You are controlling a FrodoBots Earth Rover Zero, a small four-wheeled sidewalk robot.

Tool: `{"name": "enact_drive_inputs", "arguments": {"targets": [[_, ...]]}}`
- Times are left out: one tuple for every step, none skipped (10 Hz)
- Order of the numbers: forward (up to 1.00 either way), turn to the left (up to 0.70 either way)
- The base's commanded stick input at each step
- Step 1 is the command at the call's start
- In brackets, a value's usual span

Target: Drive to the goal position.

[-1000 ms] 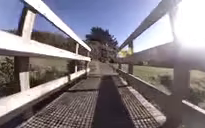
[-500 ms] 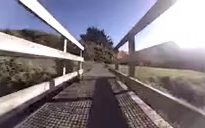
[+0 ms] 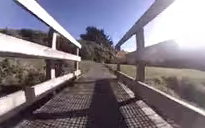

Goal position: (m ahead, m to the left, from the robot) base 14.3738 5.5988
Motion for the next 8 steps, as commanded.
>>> {"name": "enact_drive_inputs", "arguments": {"targets": [[1.00, 0.01], [1.00, 0.01], [1.00, 0.01], [1.00, 0.01], [1.00, 0.01], [1.00, 0.01], [1.00, 0.01], [1.00, 0.01]]}}
